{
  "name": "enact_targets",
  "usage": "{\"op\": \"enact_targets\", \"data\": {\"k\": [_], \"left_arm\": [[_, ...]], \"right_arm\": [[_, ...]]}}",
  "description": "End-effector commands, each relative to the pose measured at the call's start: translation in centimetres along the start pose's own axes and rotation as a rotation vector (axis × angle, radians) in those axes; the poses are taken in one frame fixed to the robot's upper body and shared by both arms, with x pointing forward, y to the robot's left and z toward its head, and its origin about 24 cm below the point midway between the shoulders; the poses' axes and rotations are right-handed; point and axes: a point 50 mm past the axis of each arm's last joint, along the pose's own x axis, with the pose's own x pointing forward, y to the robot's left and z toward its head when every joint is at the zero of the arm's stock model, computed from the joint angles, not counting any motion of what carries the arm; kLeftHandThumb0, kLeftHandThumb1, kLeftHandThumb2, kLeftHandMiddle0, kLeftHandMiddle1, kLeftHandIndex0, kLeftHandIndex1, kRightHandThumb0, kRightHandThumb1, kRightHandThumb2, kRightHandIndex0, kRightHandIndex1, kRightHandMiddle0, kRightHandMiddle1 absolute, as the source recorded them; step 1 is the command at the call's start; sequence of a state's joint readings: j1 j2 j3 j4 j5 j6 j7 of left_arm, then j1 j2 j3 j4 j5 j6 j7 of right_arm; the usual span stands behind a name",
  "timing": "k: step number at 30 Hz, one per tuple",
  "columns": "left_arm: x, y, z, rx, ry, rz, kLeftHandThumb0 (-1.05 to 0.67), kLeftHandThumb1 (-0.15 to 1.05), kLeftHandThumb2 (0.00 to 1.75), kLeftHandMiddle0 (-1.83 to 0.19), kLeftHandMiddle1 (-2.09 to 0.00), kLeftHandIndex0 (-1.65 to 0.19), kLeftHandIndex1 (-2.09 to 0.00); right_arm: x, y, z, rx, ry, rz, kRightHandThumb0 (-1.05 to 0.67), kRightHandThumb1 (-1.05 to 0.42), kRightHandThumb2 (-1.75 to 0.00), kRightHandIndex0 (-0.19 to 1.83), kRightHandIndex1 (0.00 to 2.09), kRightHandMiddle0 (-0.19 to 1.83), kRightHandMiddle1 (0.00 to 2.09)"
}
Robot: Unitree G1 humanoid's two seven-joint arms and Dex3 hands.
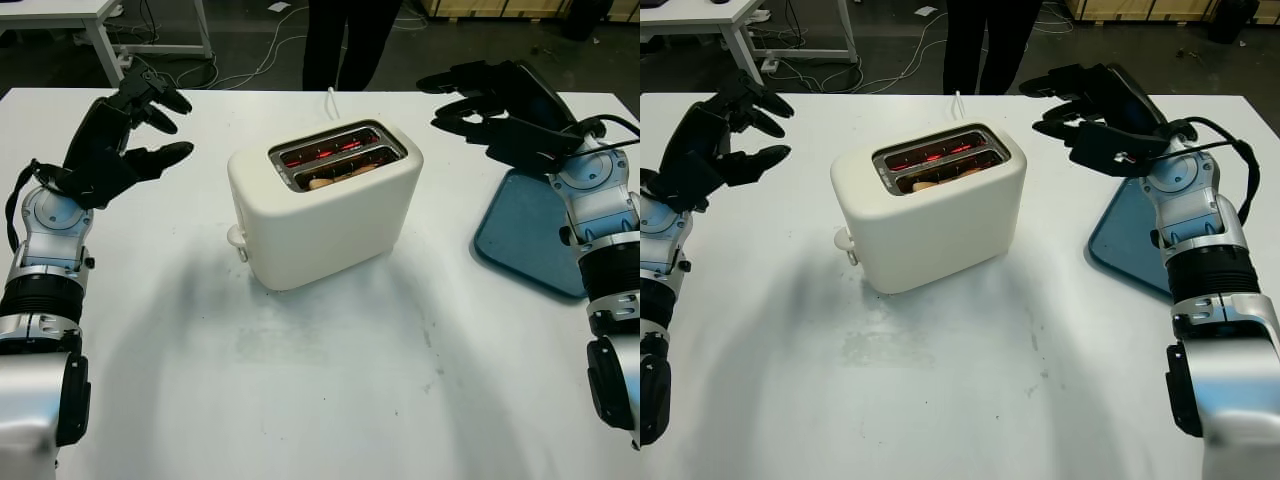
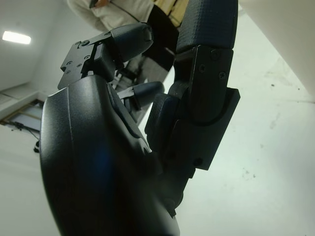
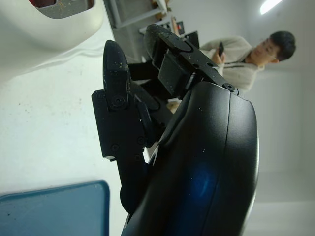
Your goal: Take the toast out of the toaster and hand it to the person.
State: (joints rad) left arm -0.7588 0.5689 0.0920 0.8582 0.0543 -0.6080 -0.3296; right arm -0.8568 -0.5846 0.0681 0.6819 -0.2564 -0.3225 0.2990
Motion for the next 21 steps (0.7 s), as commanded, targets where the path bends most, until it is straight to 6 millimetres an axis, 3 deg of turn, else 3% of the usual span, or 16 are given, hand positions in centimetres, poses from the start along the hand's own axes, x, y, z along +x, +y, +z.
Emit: {"op": "enact_targets", "data": {"k": [1,21], "left_arm": [[0.3,0.24,0.42,0.009,-0.019,0.002,-1.05,0.92,0.27,-0.04,-1.65,-0.08,-1.51],[0.35,0.14,0.35,-0.008,-0.016,0.001,-1.05,0.92,0.25,-0.06,-1.63,-0.11,-1.49]], "right_arm": [[0.03,-0.36,0.25,0.0,-0.018,-0.009,-0.41,-0.92,-0.24,0.94,0.0,0.77,0.0],[0.07,-0.23,0.12,0.002,-0.014,-0.006,-0.41,-0.92,-0.24,0.94,0.0,0.76,0.0]]}}
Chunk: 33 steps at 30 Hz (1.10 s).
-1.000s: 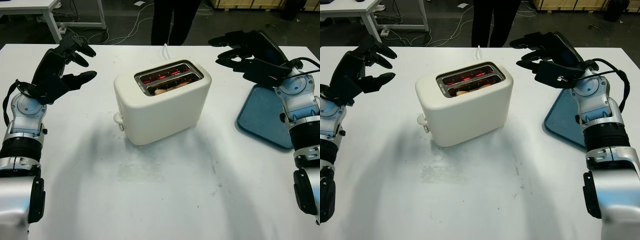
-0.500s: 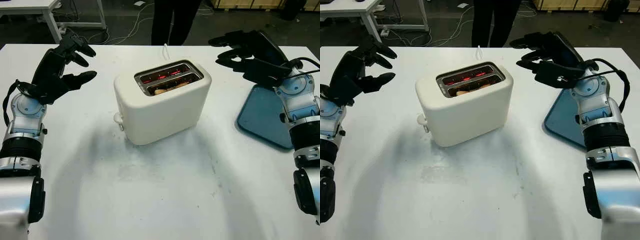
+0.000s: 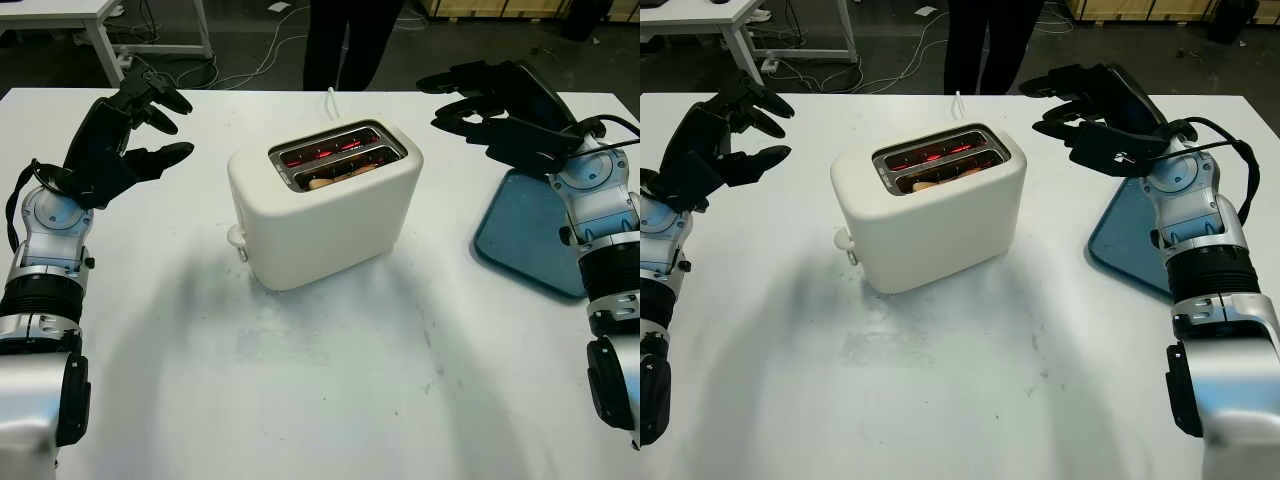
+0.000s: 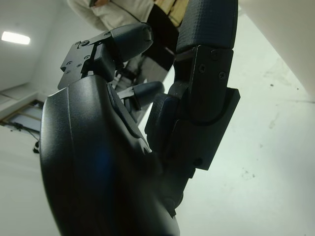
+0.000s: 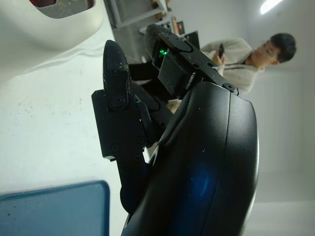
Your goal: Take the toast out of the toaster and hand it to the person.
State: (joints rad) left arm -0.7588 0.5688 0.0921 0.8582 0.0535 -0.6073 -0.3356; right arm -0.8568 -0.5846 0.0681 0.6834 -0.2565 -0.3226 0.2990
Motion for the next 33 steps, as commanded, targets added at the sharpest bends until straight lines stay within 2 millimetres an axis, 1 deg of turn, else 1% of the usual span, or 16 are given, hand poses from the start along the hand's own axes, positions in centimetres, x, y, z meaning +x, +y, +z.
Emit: {"op": "enact_targets", "data": {"k": [1,11,17,20,26,33], "left_arm": [[0.35,0.16,0.36,-0.006,-0.016,0.007,-1.05,0.92,0.25,-0.07,-1.63,-0.11,-1.49],[0.33,0.15,0.37,0.007,-0.016,0.006,-1.05,0.92,0.27,-0.06,-1.63,-0.1,-1.49],[0.32,0.1,0.31,-0.012,-0.012,0.009,-1.05,0.92,0.25,-0.07,-1.64,-0.11,-1.49],[0.31,0.13,0.37,0.008,-0.016,0.007,-1.05,0.92,0.27,-0.07,-1.63,-0.11,-1.49],[0.3,0.16,0.32,0.0,-0.016,0.008,-1.05,0.92,0.26,-0.06,-1.63,-0.11,-1.49],[0.29,0.18,0.32,0.001,-0.013,0.006,-1.05,0.92,0.27,-0.05,-1.64,-0.1,-1.51]], "right_arm": [[0.07,-0.23,0.15,0.001,-0.017,-0.005,-0.4,-0.92,-0.24,0.94,0.01,0.77,0.0],[0.05,-0.17,0.08,0.004,-0.01,-0.007,-0.4,-0.92,-0.24,0.94,0.0,0.77,0.0],[-0.04,-0.17,-0.04,0.001,-0.009,-0.005,-0.44,-0.92,-0.26,0.93,0.0,0.76,0.0],[-0.02,-0.19,-0.01,0.002,-0.008,-0.006,-0.45,-0.92,-0.26,0.93,0.0,0.76,0.0],[0.03,-0.13,-0.01,0.006,-0.008,-0.006,-0.42,-0.92,-0.25,0.94,0.0,0.76,0.0],[0.02,-0.1,-0.01,-0.004,-0.012,-0.007,-0.43,-0.92,-0.25,0.94,0.0,0.77,0.0]]}}
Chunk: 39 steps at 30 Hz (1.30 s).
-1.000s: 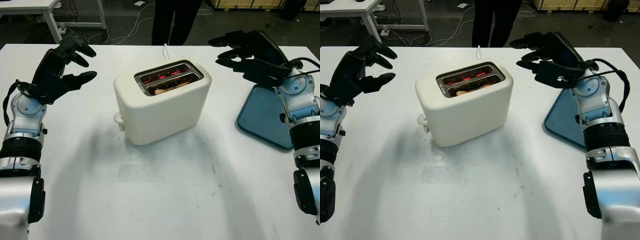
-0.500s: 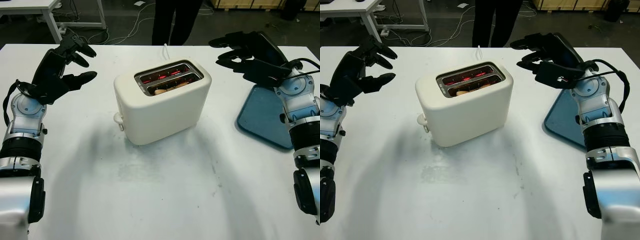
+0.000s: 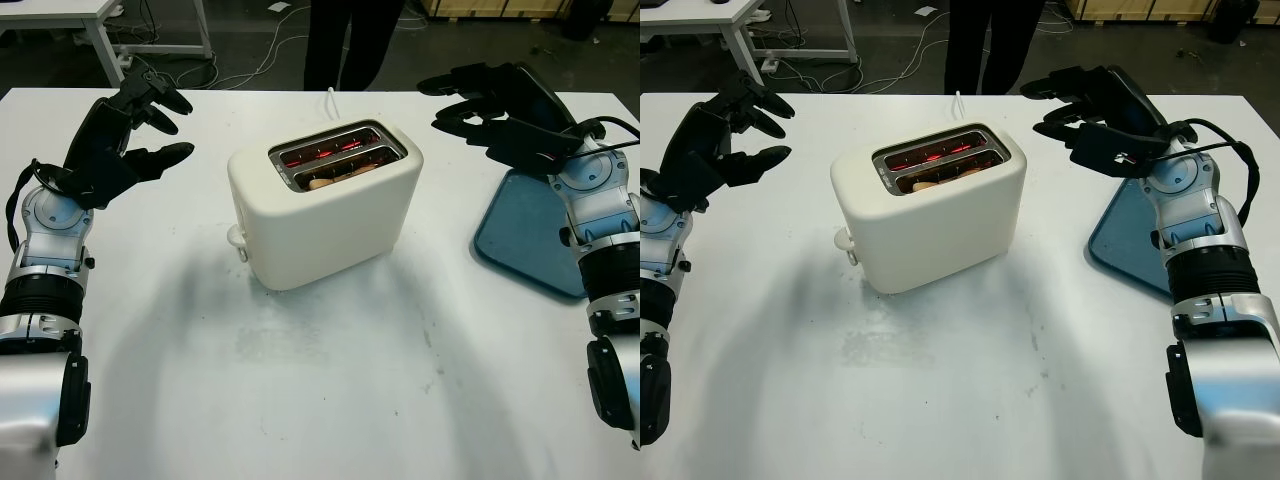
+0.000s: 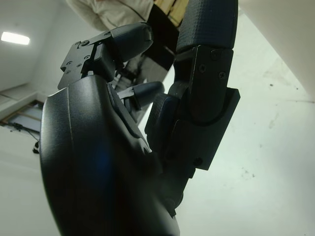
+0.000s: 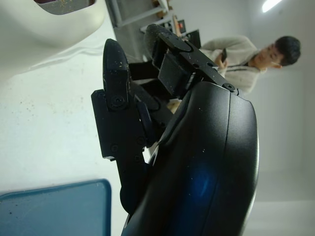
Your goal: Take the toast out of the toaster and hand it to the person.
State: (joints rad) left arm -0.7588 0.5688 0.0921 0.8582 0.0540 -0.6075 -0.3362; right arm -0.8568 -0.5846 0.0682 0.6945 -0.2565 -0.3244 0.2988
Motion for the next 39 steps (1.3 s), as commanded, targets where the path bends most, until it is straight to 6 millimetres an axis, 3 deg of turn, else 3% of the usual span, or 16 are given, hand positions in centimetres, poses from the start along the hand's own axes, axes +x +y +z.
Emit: {"op": "enact_targets", "data": {"k": [1,39], "left_arm": [[0.29,0.18,0.33,0.002,-0.013,0.008,-1.05,0.92,0.26,-0.06,-1.65,-0.1,-1.51],[0.23,0.2,0.25,0.001,-0.013,0.008,-1.05,0.92,0.26,-0.06,-1.64,-0.11,-1.49]], "right_arm": [[0.05,-0.17,0.19,-0.006,-0.019,-0.01,-0.42,-0.92,-0.25,0.94,0.0,0.77,0.0],[0.08,-0.21,0.24,0.0,-0.019,-0.011,-0.41,-0.92,-0.24,0.94,0.01,0.77,0.0]]}}
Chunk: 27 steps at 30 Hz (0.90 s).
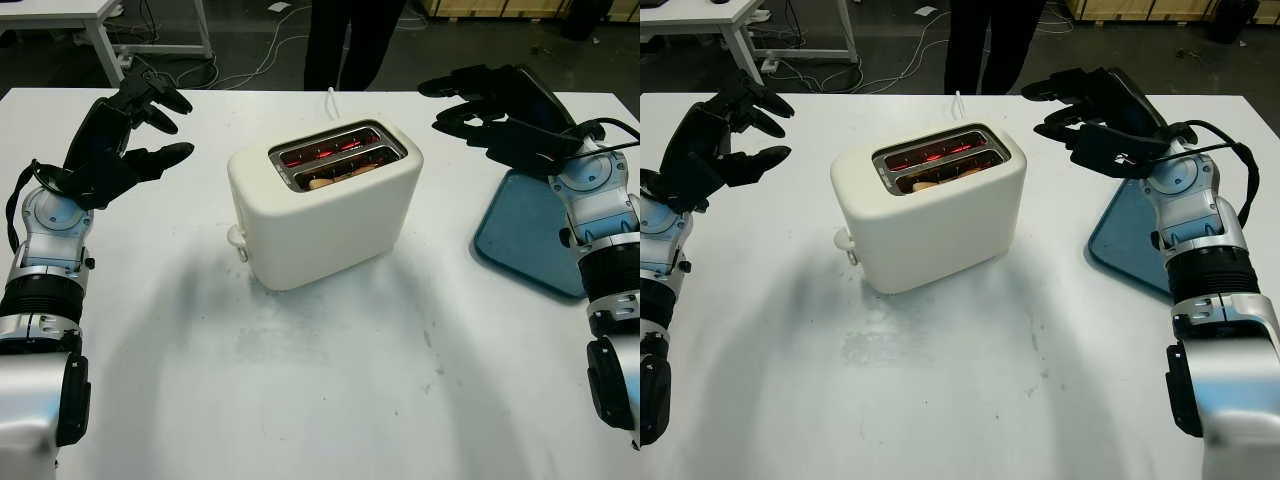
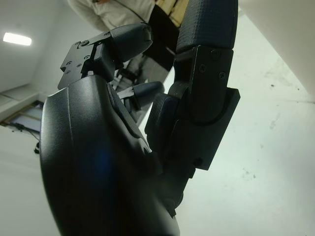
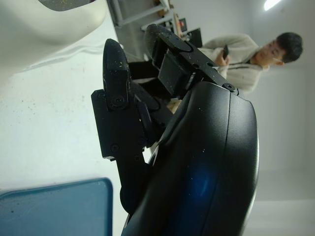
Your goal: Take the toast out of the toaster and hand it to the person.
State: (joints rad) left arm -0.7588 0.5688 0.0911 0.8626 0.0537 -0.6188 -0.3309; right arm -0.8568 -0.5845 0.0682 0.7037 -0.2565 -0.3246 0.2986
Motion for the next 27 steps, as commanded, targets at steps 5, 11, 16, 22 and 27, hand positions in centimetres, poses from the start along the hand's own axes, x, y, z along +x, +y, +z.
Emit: {"op": "enact_targets", "data": {"k": [5,11,16,22,27], "left_arm": [[0.23,0.24,0.23,0.008,-0.011,0.004,-1.05,0.92,0.29,-0.05,-1.64,-0.08,-1.5],[0.21,0.29,0.23,-0.001,-0.012,0.002,-1.05,0.92,0.27,-0.06,-1.64,-0.1,-1.5],[0.22,0.25,0.18,-0.01,-0.008,0.004,-1.05,0.92,0.26,-0.07,-1.63,-0.11,-1.48],[0.27,0.25,0.25,-0.001,-0.005,0.007,-1.05,0.92,0.26,-0.07,-1.64,-0.12,-1.49],[0.25,0.27,0.22,0.002,-0.008,0.007,-1.05,0.92,0.27,-0.07,-1.64,-0.12,-1.49]], "right_arm": [[0.11,-0.29,0.48,0.001,-0.03,-0.012,-0.4,-0.92,-0.24,0.93,0.0,0.77,0.0],[0.13,-0.28,0.56,-0.003,-0.028,-0.011,-0.39,-0.92,-0.25,0.94,0.01,0.76,0.0],[0.14,-0.27,0.52,-0.006,-0.027,-0.012,-0.4,-0.92,-0.24,0.93,0.0,0.76,0.0],[0.13,-0.25,0.5,-0.004,-0.031,-0.013,-0.39,-0.92,-0.24,0.93,0.0,0.77,0.0],[0.13,-0.25,0.49,-0.004,-0.029,-0.012,-0.4,-0.92,-0.24,0.94,0.01,0.77,0.0]]}}
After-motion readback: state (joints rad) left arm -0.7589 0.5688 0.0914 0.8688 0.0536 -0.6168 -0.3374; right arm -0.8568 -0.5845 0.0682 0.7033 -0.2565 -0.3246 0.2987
